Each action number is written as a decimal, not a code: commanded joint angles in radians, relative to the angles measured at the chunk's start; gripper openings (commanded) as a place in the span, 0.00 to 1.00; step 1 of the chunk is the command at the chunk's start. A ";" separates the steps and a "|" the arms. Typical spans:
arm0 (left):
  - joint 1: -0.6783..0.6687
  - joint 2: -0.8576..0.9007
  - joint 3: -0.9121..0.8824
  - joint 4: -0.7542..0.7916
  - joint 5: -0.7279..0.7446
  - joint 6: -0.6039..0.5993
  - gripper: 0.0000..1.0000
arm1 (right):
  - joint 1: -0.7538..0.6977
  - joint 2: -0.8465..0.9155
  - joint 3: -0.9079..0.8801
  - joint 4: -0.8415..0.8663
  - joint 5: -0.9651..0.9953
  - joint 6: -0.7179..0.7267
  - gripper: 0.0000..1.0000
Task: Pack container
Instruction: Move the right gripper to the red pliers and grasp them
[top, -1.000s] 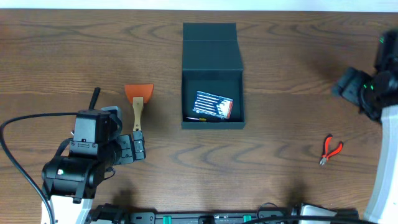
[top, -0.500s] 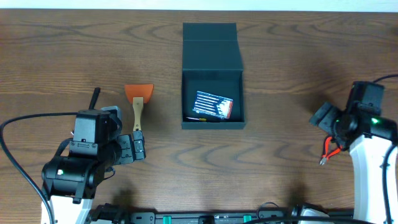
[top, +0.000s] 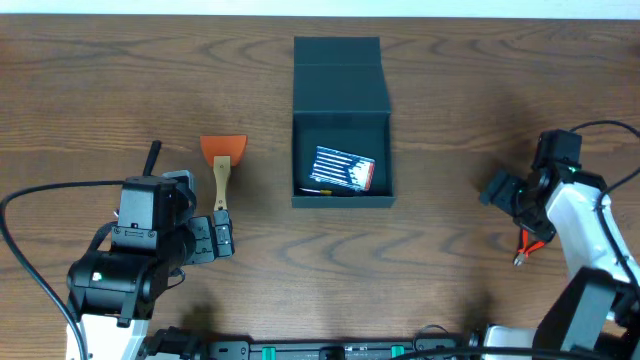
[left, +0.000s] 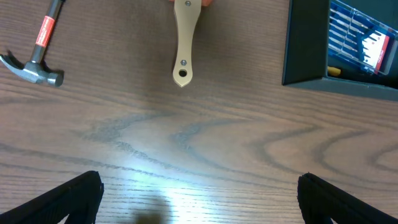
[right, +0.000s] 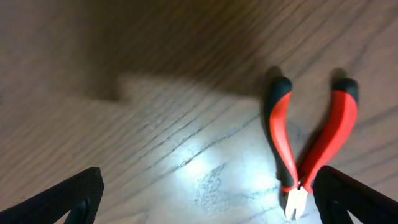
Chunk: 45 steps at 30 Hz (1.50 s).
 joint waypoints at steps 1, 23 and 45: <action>0.003 -0.002 0.020 -0.002 -0.016 0.017 0.98 | -0.019 0.043 -0.004 0.014 -0.004 -0.014 0.99; 0.003 -0.002 0.020 -0.003 -0.016 0.017 0.99 | -0.092 0.094 -0.036 0.107 -0.015 -0.066 0.99; 0.003 -0.002 0.020 -0.003 -0.016 0.017 0.99 | -0.092 0.095 -0.103 0.183 -0.104 -0.079 0.96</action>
